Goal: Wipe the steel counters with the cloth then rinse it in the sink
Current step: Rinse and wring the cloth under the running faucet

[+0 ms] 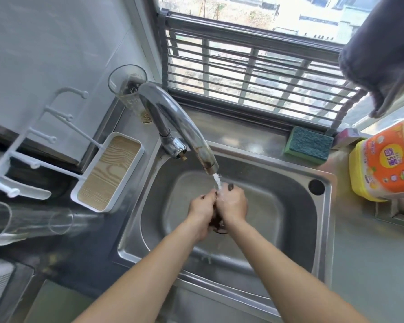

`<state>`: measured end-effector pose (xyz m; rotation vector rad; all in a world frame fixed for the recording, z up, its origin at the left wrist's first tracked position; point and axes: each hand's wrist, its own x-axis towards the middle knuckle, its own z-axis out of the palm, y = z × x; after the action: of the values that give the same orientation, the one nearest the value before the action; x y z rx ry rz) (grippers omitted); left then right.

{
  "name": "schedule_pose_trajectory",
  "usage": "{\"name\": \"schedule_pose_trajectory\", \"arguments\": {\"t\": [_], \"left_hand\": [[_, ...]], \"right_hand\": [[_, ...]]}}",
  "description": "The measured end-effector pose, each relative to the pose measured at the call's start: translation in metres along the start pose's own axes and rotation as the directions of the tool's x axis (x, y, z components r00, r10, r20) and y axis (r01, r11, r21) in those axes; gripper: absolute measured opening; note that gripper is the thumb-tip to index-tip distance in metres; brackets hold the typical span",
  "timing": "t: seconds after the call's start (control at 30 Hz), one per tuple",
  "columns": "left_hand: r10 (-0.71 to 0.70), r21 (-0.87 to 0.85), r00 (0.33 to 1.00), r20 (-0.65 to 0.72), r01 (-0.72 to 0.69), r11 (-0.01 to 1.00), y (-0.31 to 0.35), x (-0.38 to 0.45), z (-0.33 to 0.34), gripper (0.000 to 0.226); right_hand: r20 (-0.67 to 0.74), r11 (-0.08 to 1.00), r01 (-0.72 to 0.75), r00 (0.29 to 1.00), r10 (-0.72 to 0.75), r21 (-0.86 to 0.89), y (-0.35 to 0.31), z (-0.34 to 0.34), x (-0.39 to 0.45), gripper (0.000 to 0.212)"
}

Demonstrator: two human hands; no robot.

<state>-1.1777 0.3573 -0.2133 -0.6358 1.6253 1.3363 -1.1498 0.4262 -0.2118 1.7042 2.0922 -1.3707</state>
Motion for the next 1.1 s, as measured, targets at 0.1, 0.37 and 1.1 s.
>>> {"name": "schedule_pose_trajectory", "arguments": {"t": [0.1,0.37,1.1], "left_hand": [[0.031,0.049,0.998,0.059,-0.033,0.998,0.003,0.001,0.003,0.026],[0.006,0.116,0.990,0.142,-0.023,0.993,0.003,0.002,-0.009,0.039],[0.036,-0.062,0.996,0.080,-0.031,0.998,-0.003,0.012,-0.014,0.029]], "right_hand": [[-0.058,1.000,-0.016,0.998,0.018,0.023,0.002,-0.003,0.008,0.039],[0.017,0.996,0.091,0.996,-0.091,-0.014,0.012,0.004,0.002,0.044],[-0.081,0.977,0.211,0.974,-0.210,0.015,0.020,0.012,-0.016,0.051]]}}
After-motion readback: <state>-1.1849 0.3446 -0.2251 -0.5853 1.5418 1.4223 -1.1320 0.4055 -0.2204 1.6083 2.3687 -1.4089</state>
